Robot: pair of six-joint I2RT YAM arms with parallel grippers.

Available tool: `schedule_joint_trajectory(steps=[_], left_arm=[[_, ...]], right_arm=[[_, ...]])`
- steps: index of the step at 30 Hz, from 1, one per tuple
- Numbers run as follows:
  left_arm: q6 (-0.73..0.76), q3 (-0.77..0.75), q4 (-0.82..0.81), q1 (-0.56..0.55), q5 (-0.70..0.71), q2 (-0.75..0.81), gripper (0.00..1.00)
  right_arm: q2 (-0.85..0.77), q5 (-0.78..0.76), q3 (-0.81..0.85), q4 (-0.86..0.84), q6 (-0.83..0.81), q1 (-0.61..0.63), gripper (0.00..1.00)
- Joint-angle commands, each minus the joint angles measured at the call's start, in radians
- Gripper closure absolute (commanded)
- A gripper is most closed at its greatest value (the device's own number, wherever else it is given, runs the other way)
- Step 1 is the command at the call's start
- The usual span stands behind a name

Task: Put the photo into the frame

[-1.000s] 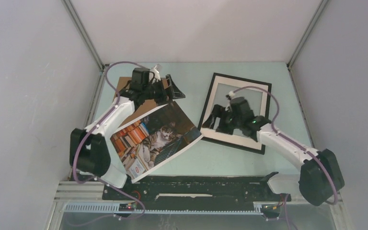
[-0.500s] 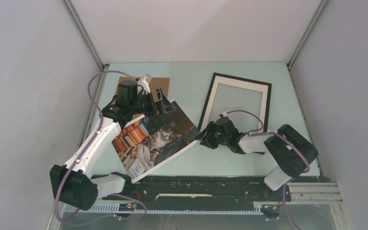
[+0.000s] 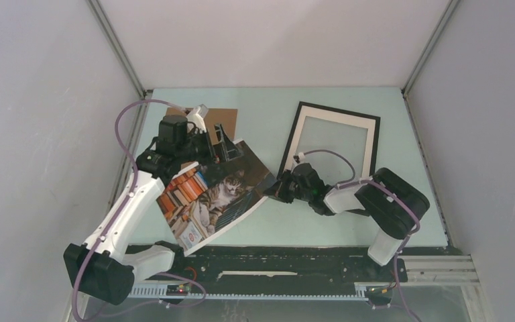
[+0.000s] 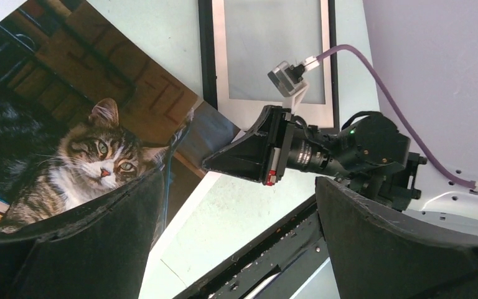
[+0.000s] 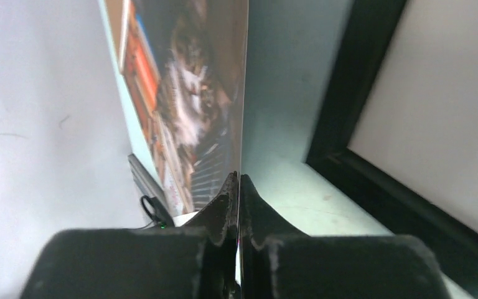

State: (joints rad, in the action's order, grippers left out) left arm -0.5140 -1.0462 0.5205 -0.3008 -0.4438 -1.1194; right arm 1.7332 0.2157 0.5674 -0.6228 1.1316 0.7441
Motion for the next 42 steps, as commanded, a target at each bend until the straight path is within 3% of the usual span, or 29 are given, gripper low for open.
schedule_joint_trajectory(steps=[1, 4, 6, 9, 12, 20, 27, 30, 38, 42], left_arm=[[0.056, -0.019, -0.024, -0.006, -0.026, 0.052, 0.00], [0.134, -0.084, 0.000, -0.072, -0.076, 0.046, 0.00], [0.183, -0.138, 0.046, -0.147, -0.013, 0.041, 0.00], [0.267, -0.193, 0.089, -0.310, 0.241, 0.043, 0.00], [0.315, -0.207, 0.080, -0.477, 0.504, 0.024, 0.00], [0.339, -0.367, 0.152, -0.696, 0.988, -0.226, 0.00], [0.333, -0.450, 0.202, -0.764, 1.045, -0.361, 0.04], [0.306, -0.441, 0.213, -0.782, 1.060, -0.373, 0.14], [0.296, -0.410, 0.233, -0.785, 1.032, -0.349, 0.68], [0.327, -0.453, 0.244, -0.785, 0.964, -0.337, 0.82]], right_arm=[[-0.158, 0.000, 0.103, 0.091, -0.108, -0.004, 1.00], [-0.272, 0.048, 0.214, 0.336, -0.137, -0.059, 1.00], [-0.341, 0.064, 0.286, 0.484, -0.104, -0.103, 1.00], [-0.417, 0.044, 0.402, 0.751, -0.026, -0.171, 1.00], [-0.464, 0.035, 0.481, 0.891, 0.045, -0.211, 1.00], [-0.607, -0.067, 0.490, 0.955, 0.187, -0.217, 1.00], [-0.651, -0.131, 0.492, 0.997, 0.237, -0.221, 1.00], [-0.659, -0.153, 0.493, 1.021, 0.240, -0.221, 1.00], [-0.692, -0.182, 0.504, 1.047, 0.237, -0.227, 1.00], [-0.698, -0.160, 0.510, 1.031, 0.225, -0.238, 1.00]])
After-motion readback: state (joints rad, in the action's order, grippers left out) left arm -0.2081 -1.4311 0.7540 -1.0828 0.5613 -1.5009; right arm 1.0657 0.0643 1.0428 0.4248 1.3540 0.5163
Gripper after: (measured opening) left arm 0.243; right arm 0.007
